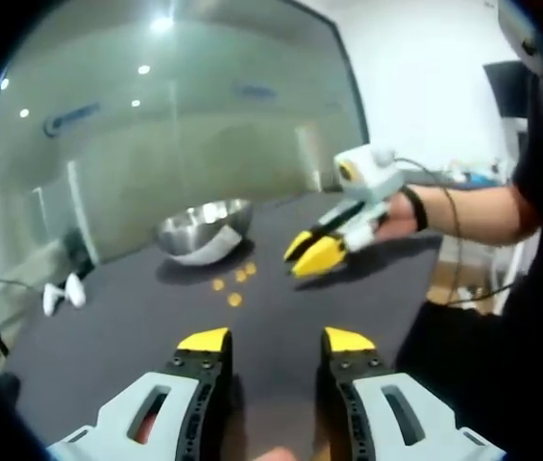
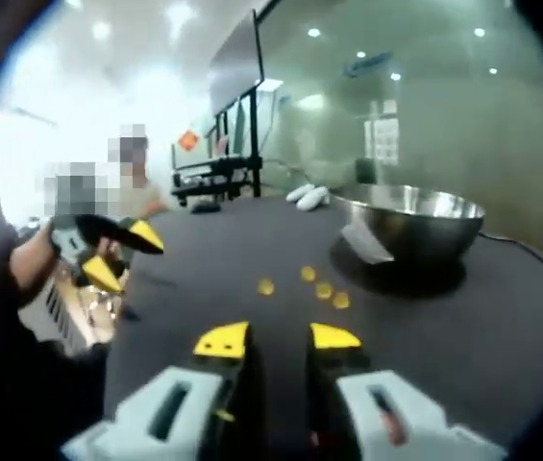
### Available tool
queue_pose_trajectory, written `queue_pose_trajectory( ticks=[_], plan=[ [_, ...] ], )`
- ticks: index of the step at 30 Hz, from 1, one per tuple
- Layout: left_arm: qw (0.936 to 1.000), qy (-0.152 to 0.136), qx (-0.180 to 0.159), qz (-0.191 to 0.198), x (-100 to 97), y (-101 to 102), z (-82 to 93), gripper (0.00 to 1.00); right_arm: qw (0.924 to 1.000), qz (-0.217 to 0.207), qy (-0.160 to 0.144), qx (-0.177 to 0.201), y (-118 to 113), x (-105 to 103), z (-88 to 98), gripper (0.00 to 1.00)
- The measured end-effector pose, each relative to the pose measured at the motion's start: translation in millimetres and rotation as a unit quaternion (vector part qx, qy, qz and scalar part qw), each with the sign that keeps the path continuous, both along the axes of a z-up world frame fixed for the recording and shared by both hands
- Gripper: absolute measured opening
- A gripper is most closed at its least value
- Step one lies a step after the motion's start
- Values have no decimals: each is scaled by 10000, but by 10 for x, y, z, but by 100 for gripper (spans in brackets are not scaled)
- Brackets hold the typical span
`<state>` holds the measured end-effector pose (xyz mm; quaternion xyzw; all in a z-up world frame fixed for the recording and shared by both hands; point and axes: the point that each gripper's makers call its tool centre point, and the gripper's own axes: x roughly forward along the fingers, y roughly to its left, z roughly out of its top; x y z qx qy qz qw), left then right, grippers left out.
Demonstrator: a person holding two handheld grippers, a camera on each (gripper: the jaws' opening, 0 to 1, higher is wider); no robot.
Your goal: Pick up the QQ candy scattered on the table and place it into the stainless steel bowl on the table
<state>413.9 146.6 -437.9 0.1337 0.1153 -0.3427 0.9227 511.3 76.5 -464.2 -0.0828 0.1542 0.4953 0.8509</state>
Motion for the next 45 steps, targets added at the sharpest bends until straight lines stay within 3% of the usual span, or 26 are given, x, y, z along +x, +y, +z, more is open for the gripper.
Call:
queue_pose_trajectory(
  ticks=[8,16,23,35,41,45],
  plan=[
    [10000,3,-21,-12,-23,-6,-6,38,9993,304,-31,-201,435,122,-139,23],
    [9997,-3,-231,-115,-73,-28,55,38,9994,267,-95,-209,634,231,-166,19],
    [9998,36,-181,-4,-39,28,24,38,9988,374,-195,-233,680,209,-163,11],
    [9998,30,-147,-104,-50,-23,19,38,9993,275,-193,-158,678,221,-152,10],
    [9999,25,-143,-45,-37,9,28,38,9997,119,-192,121,619,215,-20,10],
    [9999,6,-156,-58,-43,3,46,38,9991,-4,-333,275,558,242,178,10]
  ],
)
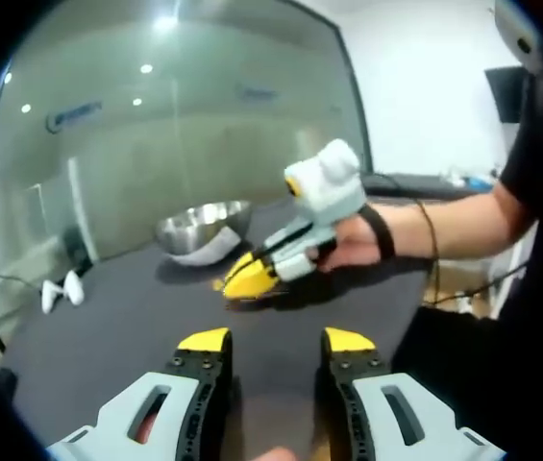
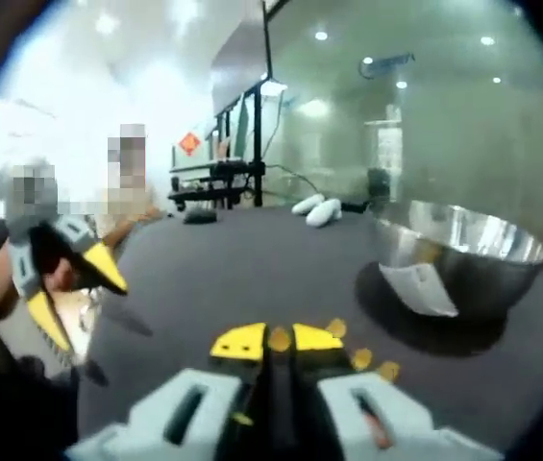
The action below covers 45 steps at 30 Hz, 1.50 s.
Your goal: Pick up the QQ candy scattered on the table and place it into the stainless steel bowl on the table
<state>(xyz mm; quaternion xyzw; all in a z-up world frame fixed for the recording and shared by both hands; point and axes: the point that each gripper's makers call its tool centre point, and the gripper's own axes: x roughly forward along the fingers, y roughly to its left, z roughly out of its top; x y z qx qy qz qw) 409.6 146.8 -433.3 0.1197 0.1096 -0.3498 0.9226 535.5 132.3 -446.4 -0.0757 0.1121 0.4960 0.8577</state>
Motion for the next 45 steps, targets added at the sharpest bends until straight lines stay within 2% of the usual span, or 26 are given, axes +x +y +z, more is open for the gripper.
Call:
queue_pose_trajectory(
  ticks=[7,9,12,15,17,18,19,22,25,26,29,32,37,45],
  plan=[
    [10000,-30,0,-8,-10,-16,19,38,9984,-134,-453,296,-116,149,528,10],
    [10000,-35,-18,-8,-16,-16,28,38,9970,-298,-658,296,-191,297,686,10],
    [10000,-19,-6,24,-7,-9,10,38,9944,-612,-783,354,-290,517,859,10],
    [10000,-9,-5,46,-2,-13,4,38,9870,-1103,-1152,207,-459,807,1040,10],
    [10000,-26,-25,27,-13,-23,20,38,9841,-1236,-1255,208,-529,968,1121,10],
    [10000,-30,-33,22,-18,-23,23,38,9843,-1284,-1194,178,-562,1045,1122,10],
    [10000,-33,-27,28,-19,-17,21,38,9851,-1317,-1100,147,-632,1249,1115,9],
    [10000,-21,-9,70,-28,13,10,38,9847,-1502,-781,417,-735,1407,1122,9],
    [10000,-2,-22,87,-41,25,10,38,9816,-1715,-762,361,-821,1500,1113,10],
    [10000,6,-18,95,-47,27,16,38,9777,-1892,-858,316,-881,1541,1141,12],
    [9999,-43,-118,30,-70,-15,83,38,9768,-1856,-962,458,-876,1541,1245,34],
    [9999,-48,-115,1,-65,-41,88,38,9766,-1873,-933,492,-909,1531,1260,23],
    [9991,-24,-395,-119,-96,-94,179,38,9786,-1806,-788,597,-892,1491,1232,25],
    [9994,-13,-349,-62,-67,-79,152,38,9801,-1725,-762,619,-954,1368,1221,25]
  ],
)
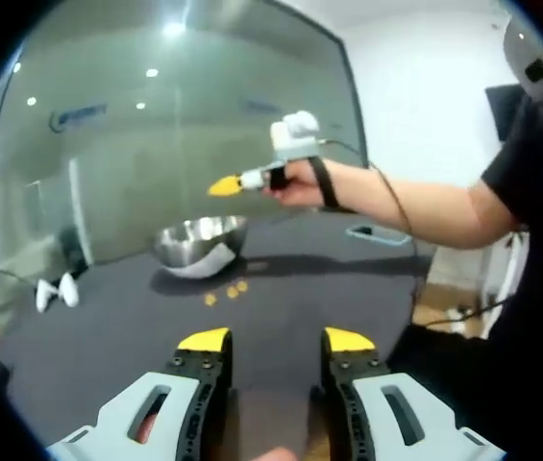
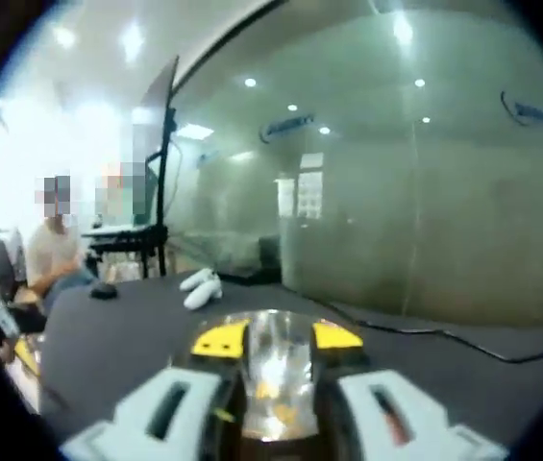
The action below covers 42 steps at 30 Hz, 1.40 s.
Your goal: Pick up the QQ candy scattered on the table and place it into the stainless steel bowl on the table
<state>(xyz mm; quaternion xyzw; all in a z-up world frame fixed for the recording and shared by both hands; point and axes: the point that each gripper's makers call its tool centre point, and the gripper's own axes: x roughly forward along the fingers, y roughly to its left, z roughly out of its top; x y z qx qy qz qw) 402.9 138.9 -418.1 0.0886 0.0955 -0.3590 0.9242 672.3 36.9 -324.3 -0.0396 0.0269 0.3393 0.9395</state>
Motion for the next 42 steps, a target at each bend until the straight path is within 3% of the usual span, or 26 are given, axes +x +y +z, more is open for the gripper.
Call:
queue_pose_trajectory(
  ticks=[4,8,10,11,14,16,19,22,24,34,37,42],
  plan=[
    [9992,-38,386,62,28,9,-90,38,10000,-42,-44,26,-81,-29,25,22],
    [9995,-44,297,1,19,-31,-60,38,9999,39,-42,87,-107,-108,23,23],
    [9994,-87,321,2,20,-42,-37,38,9983,465,-346,47,-57,-261,52,23],
    [9995,-96,310,-11,18,-49,-26,38,9973,636,-356,43,-41,-344,13,23],
    [9996,-115,273,-40,15,-64,-9,38,9912,1285,-49,326,18,-667,-173,23],
    [9995,-101,296,-40,18,-59,-24,38,9891,1427,51,370,-11,-894,-309,23],
    [9995,-80,296,-33,18,-53,-39,38,9865,1624,219,-15,-51,-1193,-631,23],
    [9995,-75,290,-46,9,-50,-45,38,9844,1670,335,-441,-94,-1349,-898,22],
    [9996,-72,282,-40,8,-37,-52,38,9841,1612,68,-741,-116,-1365,-996,19],
    [9997,-76,250,-7,15,-23,-45,38,9840,1634,470,-531,-41,-1304,-1126,19],
    [9997,-53,241,15,14,-3,-52,38,9787,1774,452,-931,17,-1294,-1212,19],
    [9997,-38,260,29,13,13,-66,38,9769,1839,657,-871,163,-1218,-1319,19]
  ],
)
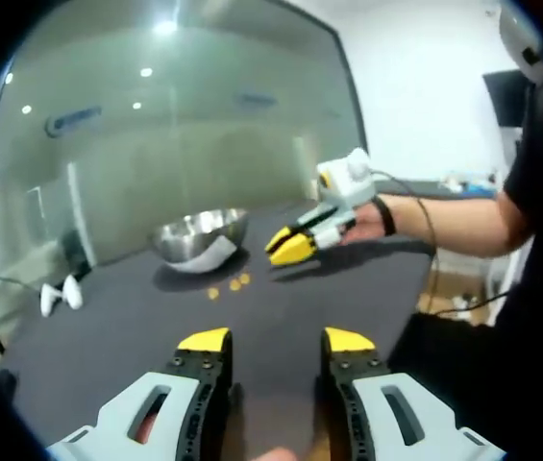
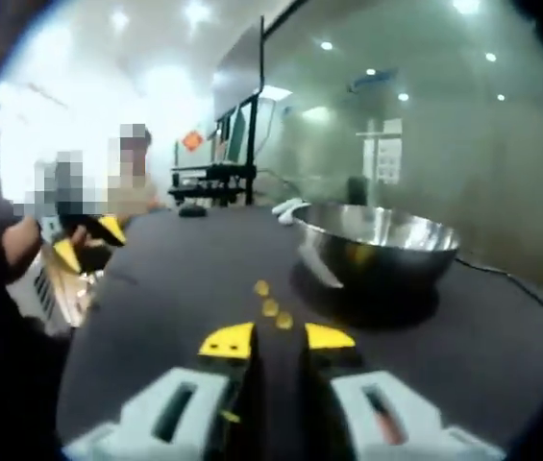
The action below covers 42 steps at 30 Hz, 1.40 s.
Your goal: Pick up the QQ candy scattered on the table and place it into the stainless steel bowl on the table
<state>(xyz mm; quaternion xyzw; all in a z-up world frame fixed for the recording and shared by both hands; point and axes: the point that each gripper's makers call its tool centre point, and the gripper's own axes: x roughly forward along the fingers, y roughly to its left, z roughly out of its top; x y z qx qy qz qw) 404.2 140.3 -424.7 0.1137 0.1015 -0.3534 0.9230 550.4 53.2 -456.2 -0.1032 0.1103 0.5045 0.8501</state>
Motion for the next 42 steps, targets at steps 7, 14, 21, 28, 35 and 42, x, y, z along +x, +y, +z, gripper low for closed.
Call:
queue_pose_trajectory(
  ticks=[7,14,21,28,35,42],
  plan=[
    [10000,-4,-9,30,-1,26,3,38,9997,38,127,-187,195,143,-147,19],
    [9999,4,-58,112,-10,99,3,38,9993,127,246,-245,335,265,-223,18],
    [9998,-1,-104,141,1,117,5,38,9990,138,383,-194,344,294,-227,9],
    [9999,14,-92,105,3,90,-16,38,9991,149,333,-216,351,272,-225,9],
    [9999,22,-74,109,-3,90,-13,38,9989,8,453,89,290,226,-99,9],
    [9999,24,-60,119,11,92,-16,38,9991,-28,288,300,205,75,122,9]
  ],
)
